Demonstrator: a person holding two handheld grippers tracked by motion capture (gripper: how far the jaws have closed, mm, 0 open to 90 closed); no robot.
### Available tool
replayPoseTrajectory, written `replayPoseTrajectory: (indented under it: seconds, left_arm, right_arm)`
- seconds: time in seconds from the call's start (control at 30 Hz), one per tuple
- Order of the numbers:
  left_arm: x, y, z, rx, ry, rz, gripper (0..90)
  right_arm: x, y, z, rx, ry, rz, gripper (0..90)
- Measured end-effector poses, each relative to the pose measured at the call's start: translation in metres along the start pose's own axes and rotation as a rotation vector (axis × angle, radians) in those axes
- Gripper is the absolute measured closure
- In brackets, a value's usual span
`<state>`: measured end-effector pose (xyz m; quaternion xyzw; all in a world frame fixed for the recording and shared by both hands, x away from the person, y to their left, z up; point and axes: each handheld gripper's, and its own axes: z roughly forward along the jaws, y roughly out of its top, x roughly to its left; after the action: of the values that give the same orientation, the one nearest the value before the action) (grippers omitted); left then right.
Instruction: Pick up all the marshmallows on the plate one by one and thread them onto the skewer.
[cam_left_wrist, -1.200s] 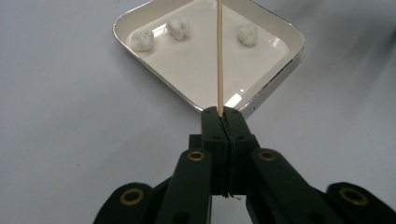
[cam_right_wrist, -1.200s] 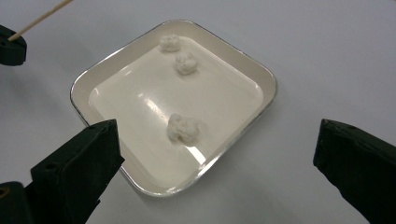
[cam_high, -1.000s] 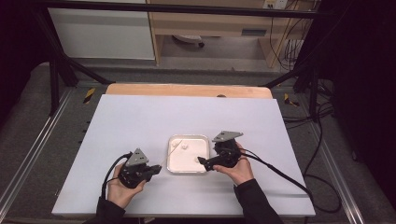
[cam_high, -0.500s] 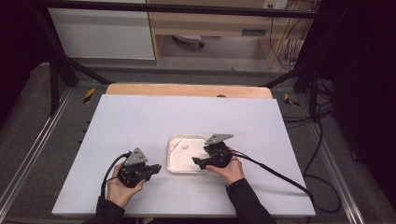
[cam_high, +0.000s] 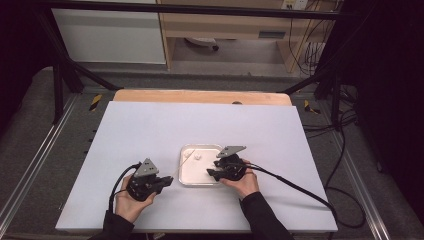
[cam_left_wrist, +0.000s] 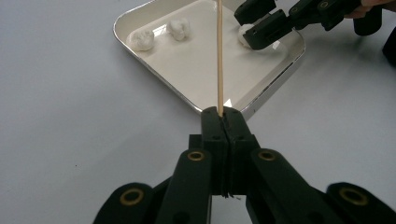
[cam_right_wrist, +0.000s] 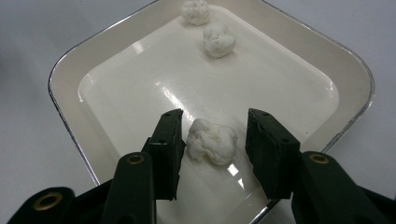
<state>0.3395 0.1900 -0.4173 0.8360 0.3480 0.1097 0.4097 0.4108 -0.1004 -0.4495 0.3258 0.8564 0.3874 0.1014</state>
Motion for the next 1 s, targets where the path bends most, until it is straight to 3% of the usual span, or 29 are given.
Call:
replayPoseTrajectory:
  seconds: [0.27,0.6,1.0]
  left_arm:
    - [-0.001,0.0,0.001,-0.002,0.001,0.003,88.5]
    - [-0.001,0.0,0.001,-0.008,0.002,0.001,88.5]
    - [-0.006,0.0,0.001,-0.021,-0.001,0.005,88.5]
  right_arm:
    - [0.001,-0.002,0.001,-0.011,-0.008,-0.017,65.5]
    - [0.001,-0.002,0.0,-0.014,-0.014,-0.014,69.7]
    - [0.002,0.01,-0.031,-0.086,0.021,-0.009,71.1]
